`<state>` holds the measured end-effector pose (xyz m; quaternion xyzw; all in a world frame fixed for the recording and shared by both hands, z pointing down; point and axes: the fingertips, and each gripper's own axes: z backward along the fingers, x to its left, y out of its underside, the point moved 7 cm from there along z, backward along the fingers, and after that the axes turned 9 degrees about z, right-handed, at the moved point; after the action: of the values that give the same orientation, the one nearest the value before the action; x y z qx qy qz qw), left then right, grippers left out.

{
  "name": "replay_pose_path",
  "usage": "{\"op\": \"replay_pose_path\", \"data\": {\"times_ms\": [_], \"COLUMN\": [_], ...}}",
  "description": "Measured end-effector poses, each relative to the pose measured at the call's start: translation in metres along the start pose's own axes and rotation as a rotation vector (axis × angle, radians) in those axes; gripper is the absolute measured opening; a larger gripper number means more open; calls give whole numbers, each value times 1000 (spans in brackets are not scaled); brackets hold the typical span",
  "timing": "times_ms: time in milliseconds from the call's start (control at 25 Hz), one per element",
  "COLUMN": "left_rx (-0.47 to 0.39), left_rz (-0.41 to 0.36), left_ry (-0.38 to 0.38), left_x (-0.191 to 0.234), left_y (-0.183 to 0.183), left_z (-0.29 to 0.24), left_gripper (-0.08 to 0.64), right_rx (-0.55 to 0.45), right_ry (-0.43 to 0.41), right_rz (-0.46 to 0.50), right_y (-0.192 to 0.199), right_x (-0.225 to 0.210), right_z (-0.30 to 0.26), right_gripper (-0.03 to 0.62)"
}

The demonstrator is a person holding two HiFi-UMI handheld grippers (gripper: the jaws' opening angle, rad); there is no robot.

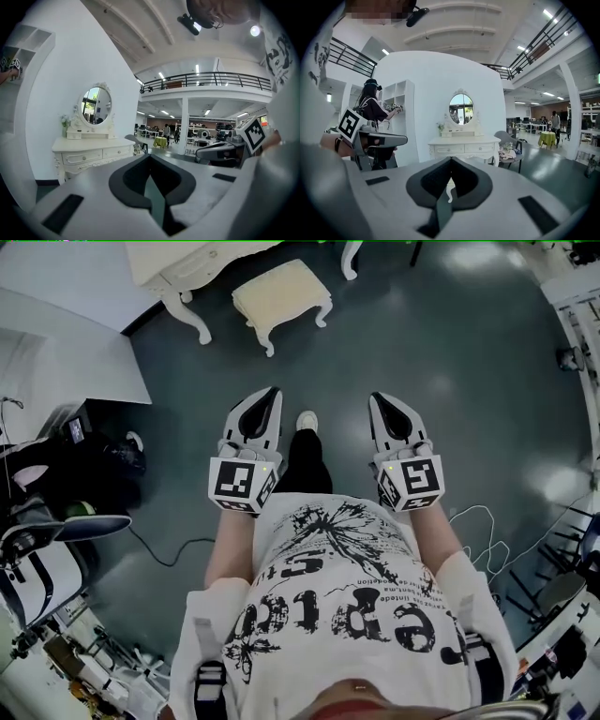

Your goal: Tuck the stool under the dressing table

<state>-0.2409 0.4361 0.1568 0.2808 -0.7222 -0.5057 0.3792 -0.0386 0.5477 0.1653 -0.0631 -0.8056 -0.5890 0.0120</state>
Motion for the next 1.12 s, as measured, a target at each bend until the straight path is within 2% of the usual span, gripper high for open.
{"op": "replay_pose_path", "data": {"times_ms": [120, 320, 520, 840, 1120], "left_rx": [6, 15, 29, 80, 110], "left_rz": [21, -2, -21, -4, 66], "left_ry": [5, 16, -11, -95, -234], "left_x": [41, 102, 145, 206, 255], "left_y": [-17, -48, -68, -57, -26], "left_z": [-44, -112, -157, -215, -279], "left_gripper": [20, 20, 20, 20, 20], "right_rx": [28, 52, 55, 111, 168], "right_ry": [-1, -18, -34, -91, -224], "right_rz": [5, 30, 27, 21, 40], "right_y": [-14, -40, -57, -45, -13], "right_x": [-22, -52, -73, -106, -145], "right_z": [-58, -152, -222, -313, -418], "right_gripper": [17, 17, 17, 17, 17]}}
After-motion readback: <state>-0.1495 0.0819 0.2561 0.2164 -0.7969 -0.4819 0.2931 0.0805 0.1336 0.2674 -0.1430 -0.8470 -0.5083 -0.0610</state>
